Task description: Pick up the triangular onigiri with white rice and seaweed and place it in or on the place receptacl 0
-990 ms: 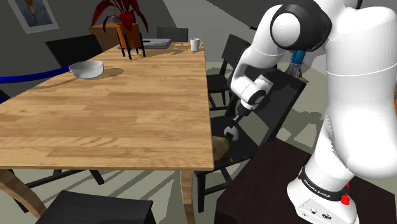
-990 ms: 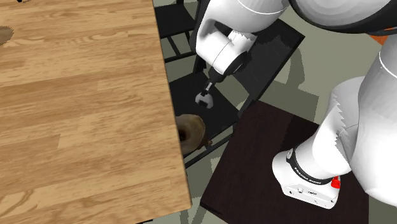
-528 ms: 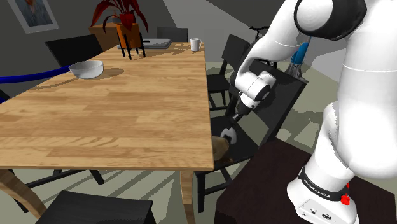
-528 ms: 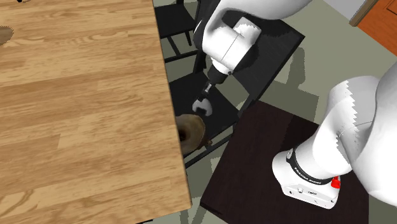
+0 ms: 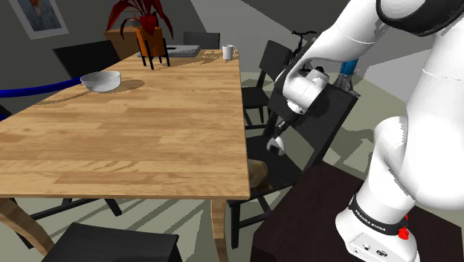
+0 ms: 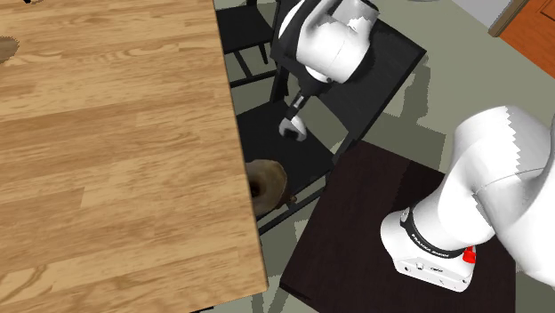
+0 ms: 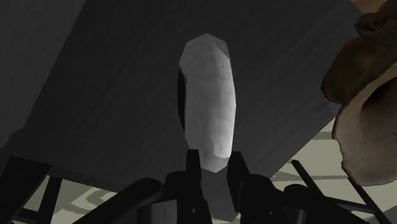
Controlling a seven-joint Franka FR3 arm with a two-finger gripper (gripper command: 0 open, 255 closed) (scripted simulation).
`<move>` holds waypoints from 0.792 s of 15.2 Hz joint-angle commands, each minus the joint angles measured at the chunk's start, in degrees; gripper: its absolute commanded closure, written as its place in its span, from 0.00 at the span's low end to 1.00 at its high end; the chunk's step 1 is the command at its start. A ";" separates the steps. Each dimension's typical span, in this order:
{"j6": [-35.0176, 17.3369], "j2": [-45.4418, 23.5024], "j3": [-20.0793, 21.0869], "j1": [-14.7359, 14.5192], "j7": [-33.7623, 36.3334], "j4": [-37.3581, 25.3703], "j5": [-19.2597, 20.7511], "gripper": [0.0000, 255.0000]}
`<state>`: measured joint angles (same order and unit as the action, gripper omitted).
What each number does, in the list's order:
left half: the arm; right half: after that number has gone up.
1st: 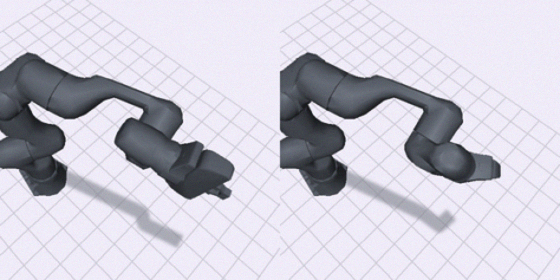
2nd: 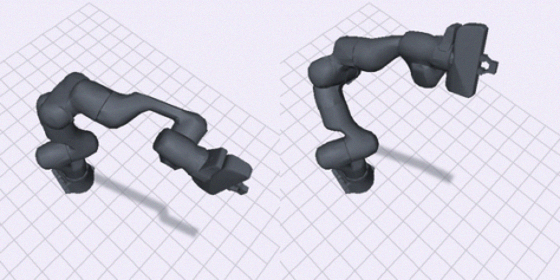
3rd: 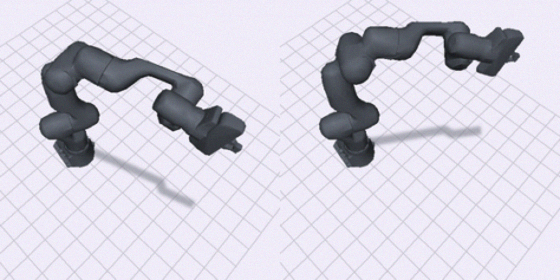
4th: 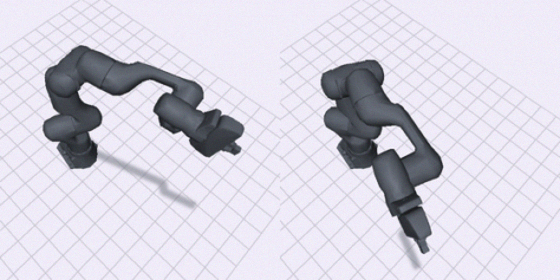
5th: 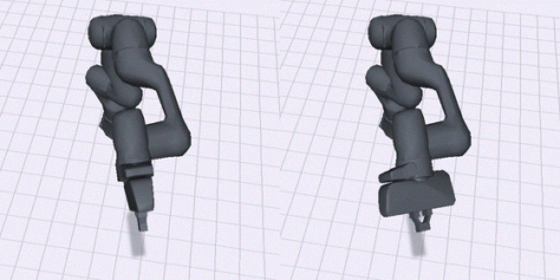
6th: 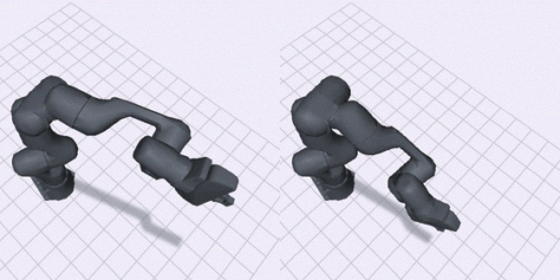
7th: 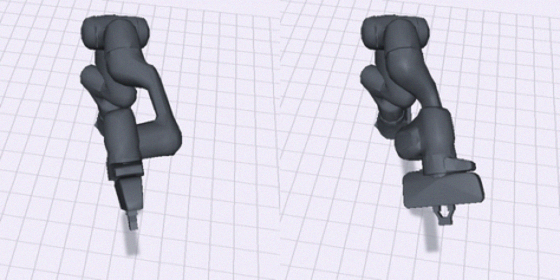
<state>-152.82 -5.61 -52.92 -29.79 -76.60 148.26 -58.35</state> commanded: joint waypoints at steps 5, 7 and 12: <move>-3.93 10.20 -2.69 0.93 15.20 2.50 19.64 1.00; -3.77 13.00 -1.35 3.05 20.20 3.01 25.96 1.00; -1.42 18.24 3.55 9.39 29.41 3.28 37.16 1.00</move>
<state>-154.80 11.27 -50.77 -21.97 -49.81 151.48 -24.17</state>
